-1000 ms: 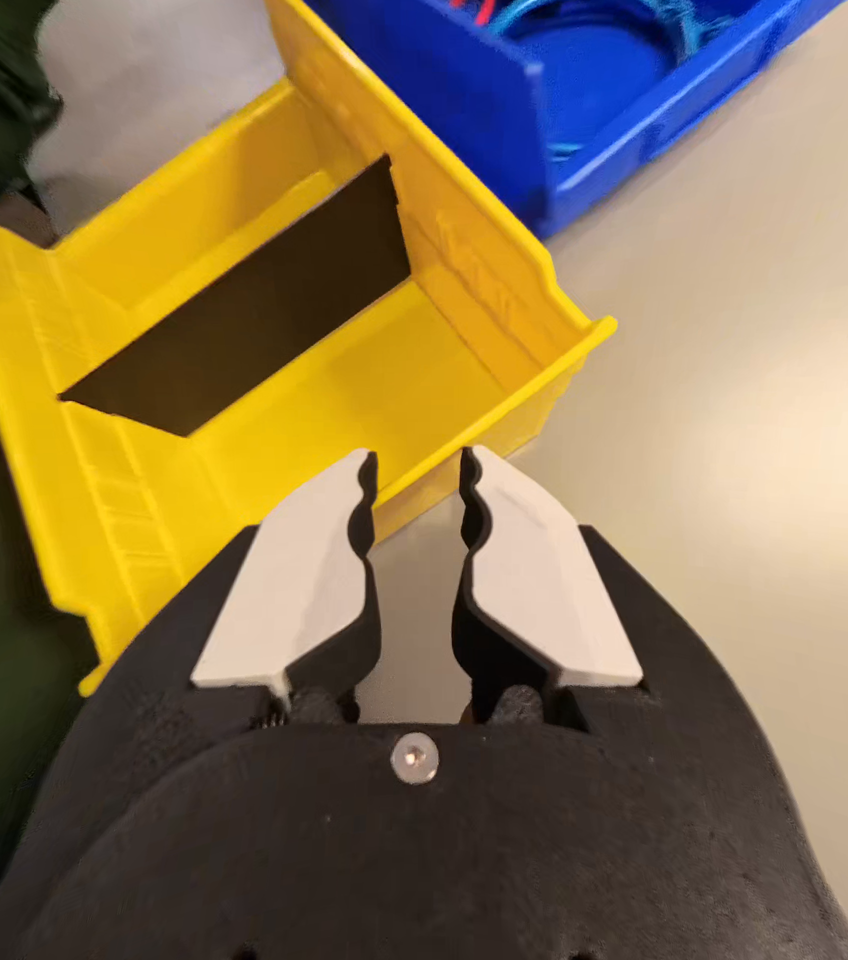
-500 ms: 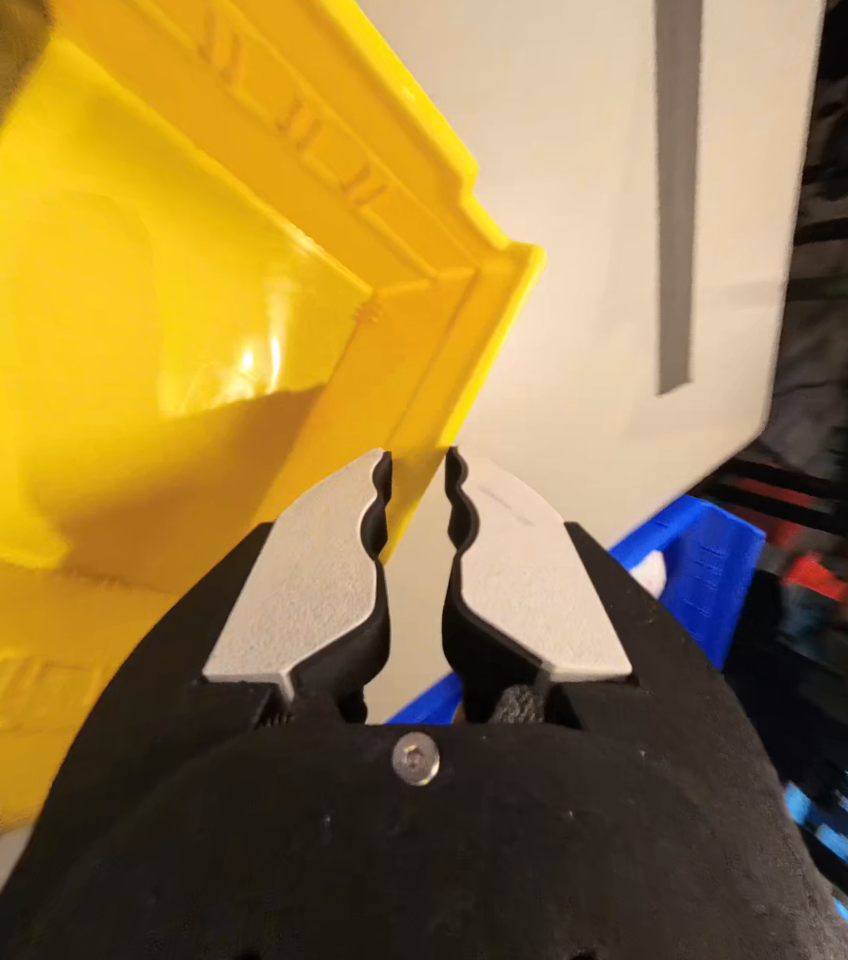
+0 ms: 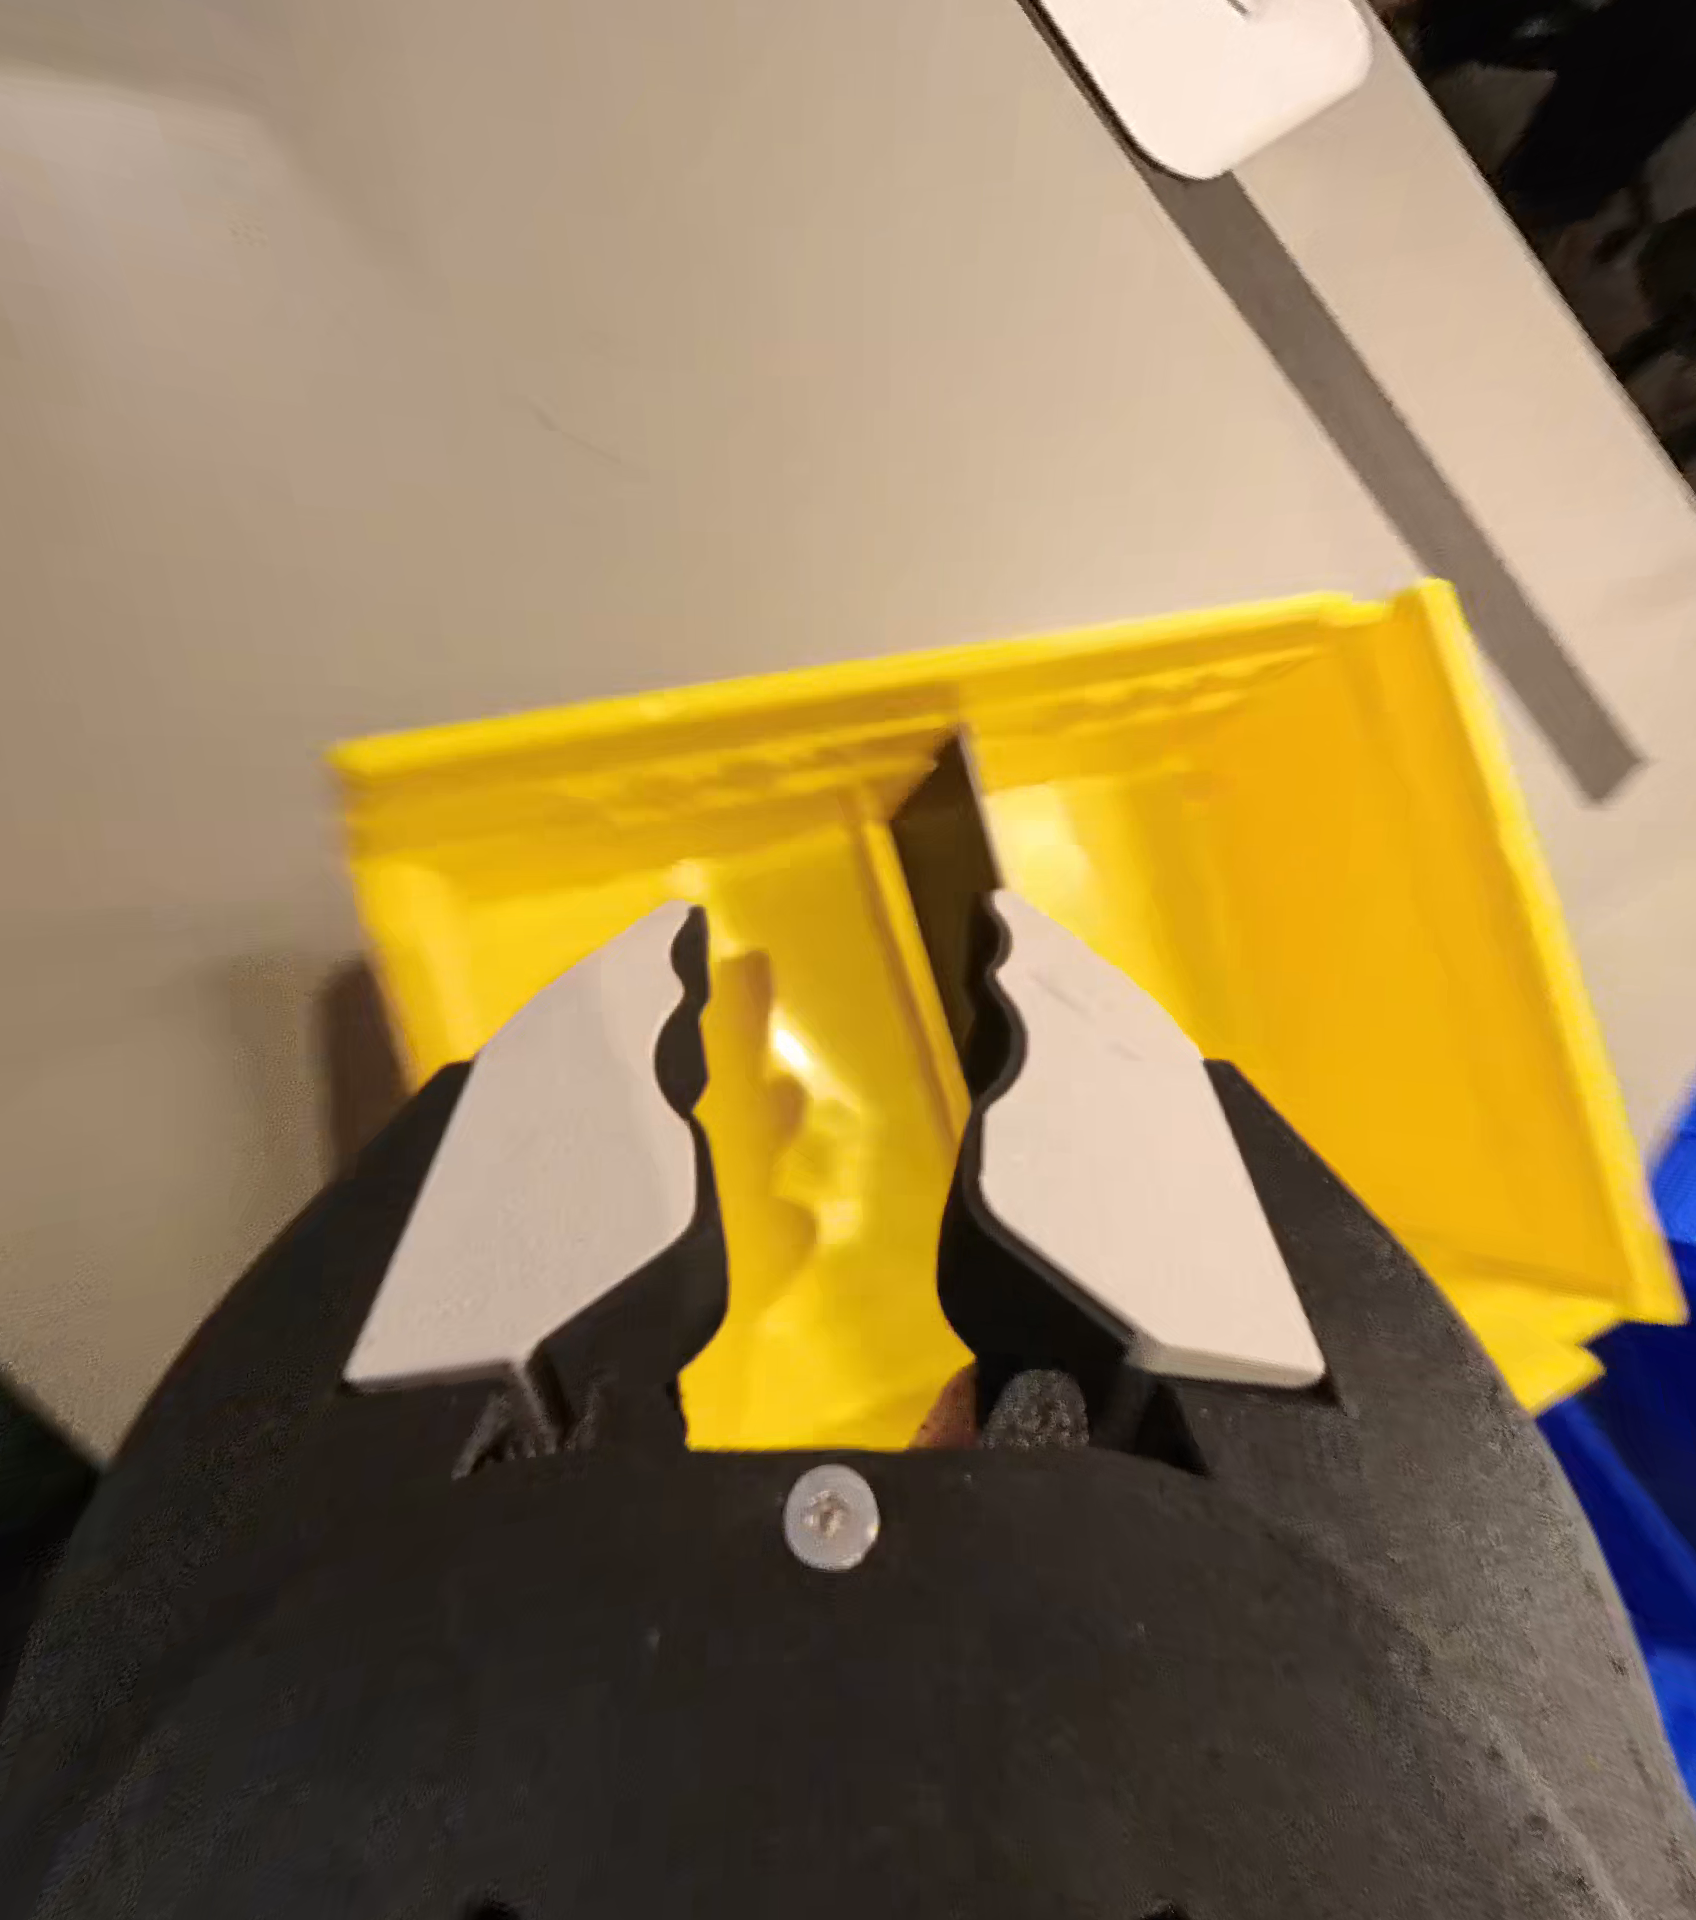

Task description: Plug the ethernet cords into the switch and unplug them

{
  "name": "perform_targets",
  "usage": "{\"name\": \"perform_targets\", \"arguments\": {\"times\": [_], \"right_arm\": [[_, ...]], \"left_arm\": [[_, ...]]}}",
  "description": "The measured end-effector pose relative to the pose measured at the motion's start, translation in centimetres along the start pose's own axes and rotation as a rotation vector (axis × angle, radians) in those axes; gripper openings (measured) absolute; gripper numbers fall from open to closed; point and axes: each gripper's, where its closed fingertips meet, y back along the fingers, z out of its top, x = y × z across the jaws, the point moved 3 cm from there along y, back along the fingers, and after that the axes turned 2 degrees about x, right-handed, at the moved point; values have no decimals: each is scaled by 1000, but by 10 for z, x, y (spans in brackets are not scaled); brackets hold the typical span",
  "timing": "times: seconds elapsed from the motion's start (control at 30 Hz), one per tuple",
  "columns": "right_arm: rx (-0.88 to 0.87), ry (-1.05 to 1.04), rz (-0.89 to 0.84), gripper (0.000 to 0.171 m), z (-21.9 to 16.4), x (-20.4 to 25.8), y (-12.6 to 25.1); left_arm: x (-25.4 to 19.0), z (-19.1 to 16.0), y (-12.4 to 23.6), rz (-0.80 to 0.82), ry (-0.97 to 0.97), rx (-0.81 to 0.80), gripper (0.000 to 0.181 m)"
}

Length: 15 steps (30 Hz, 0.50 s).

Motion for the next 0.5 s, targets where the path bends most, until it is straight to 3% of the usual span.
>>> {"name": "perform_targets", "arguments": {"times": [0.03,0.1,0.17,0.23,0.3,0.4,0.5], "right_arm": [[-34,-34,21,53,3,20,-1],[-109,-94,34,64,9,52,-5],[-184,-157,21,70,14,75,-11],[-224,-211,-5,74,16,89,-22],[-221,-236,-52,73,13,95,-32],[-201,-233,-166,65,4,92,-39],[-172,-229,-178,65,-9,91,-44]], "left_arm": [[-30,14,-9,-77,49,-100,57],[-80,33,-35,-189,159,-234,64],[-114,33,-71,-232,211,-183,73],[-114,32,-91,16,69,-81,93],[-116,36,-92,148,-45,-69,84],[-121,3,-101,92,-84,167,89],[-99,-40,-95,163,-161,351,99]]}}
